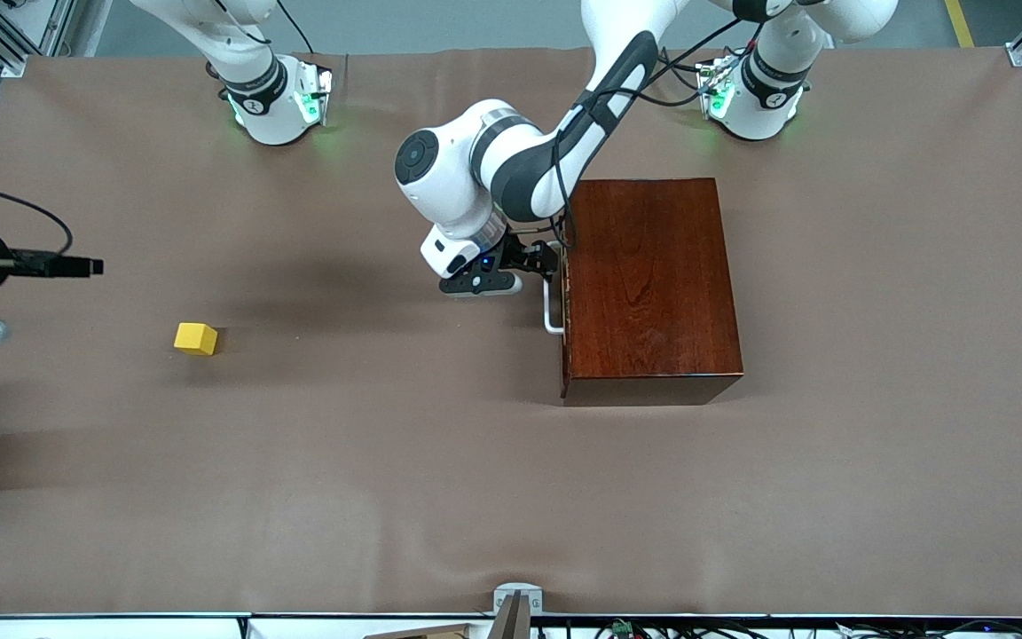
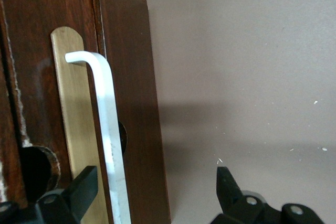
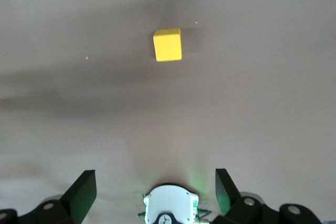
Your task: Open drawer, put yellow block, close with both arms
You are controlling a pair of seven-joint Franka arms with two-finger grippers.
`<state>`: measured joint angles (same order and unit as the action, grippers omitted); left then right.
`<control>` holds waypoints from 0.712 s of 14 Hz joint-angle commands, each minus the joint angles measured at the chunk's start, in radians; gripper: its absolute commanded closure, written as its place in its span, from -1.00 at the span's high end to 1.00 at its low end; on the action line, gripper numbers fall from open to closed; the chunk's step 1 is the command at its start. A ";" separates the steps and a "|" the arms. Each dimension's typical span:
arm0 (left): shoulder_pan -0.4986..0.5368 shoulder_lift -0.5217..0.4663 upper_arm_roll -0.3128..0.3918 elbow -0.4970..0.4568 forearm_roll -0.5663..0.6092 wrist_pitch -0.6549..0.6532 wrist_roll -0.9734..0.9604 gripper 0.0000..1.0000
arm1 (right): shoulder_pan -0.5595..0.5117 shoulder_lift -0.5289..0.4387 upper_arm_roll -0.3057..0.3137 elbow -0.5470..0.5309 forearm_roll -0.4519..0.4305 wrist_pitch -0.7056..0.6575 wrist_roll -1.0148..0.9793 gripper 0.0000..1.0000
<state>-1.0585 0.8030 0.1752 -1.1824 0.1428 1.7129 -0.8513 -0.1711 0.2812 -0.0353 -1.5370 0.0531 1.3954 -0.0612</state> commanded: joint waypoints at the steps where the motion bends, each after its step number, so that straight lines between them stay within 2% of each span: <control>1: -0.011 0.013 0.009 0.020 0.015 -0.022 -0.034 1.00 | -0.024 0.019 0.015 -0.008 0.013 0.058 0.020 1.00; 10: -0.012 0.051 0.004 0.023 0.014 0.016 -0.117 1.00 | -0.024 0.009 0.017 -0.216 0.005 0.241 0.012 1.00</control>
<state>-1.0610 0.8350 0.1745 -1.1830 0.1428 1.7176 -0.9374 -0.1832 0.3179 -0.0315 -1.6947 0.0534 1.5945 -0.0543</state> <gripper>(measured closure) 0.000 0.000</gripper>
